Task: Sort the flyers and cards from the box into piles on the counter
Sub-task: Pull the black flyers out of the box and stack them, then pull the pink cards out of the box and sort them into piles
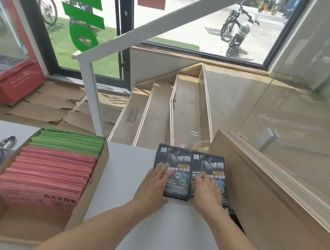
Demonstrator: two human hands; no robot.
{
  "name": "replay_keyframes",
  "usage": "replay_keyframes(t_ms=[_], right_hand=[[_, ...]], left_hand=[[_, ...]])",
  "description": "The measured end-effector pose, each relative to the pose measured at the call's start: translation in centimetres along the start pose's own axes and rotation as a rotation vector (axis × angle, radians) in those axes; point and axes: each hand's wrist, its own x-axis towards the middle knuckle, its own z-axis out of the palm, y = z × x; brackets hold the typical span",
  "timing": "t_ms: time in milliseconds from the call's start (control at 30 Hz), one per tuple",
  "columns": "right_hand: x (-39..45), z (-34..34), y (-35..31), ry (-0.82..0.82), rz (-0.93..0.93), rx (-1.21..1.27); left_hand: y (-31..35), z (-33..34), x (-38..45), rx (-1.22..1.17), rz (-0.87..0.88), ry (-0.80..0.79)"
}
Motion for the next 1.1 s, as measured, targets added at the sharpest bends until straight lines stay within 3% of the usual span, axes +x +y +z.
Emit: replay_keyframes(t_ms=[167, 267, 433, 633, 767, 933, 1100], right_hand=[[-1.6, -1.6, -6.8, 0.260, -0.219, 0.370], [-2.8, -0.9, -11.5, 0.235, -0.373, 0.586], [-6.1, 1.9, -19.0, 0.168, -0.710, 0.571], [-9.1, 3.7, -25.7, 0.202, -0.959, 0.389], [-9.6, 4.9, -27.9, 0.225, -0.878, 0.139], [-10.9, 5.8, -29.6, 0.325, -0.724, 0.015], [-12.7, 7.0, -31.2, 0.320, -0.665, -0.019]], left_hand=[[1.0, -2.7, -6.0, -0.463, -0.177, 0.414], [0.2, -5.6, -10.9, -0.480, -0.280, 0.643], [-4.3, -9.7, -19.3, -0.403, -0.487, 0.794], [-11.6, -11.3, -25.3, -0.221, -0.678, 0.661], [-16.3, -12.0, -26.1, -0.108, -0.654, 0.509], [-20.1, -13.4, -25.1, 0.002, -0.515, 0.364], [-19.9, -13.6, -25.3, -0.013, -0.511, 0.366]])
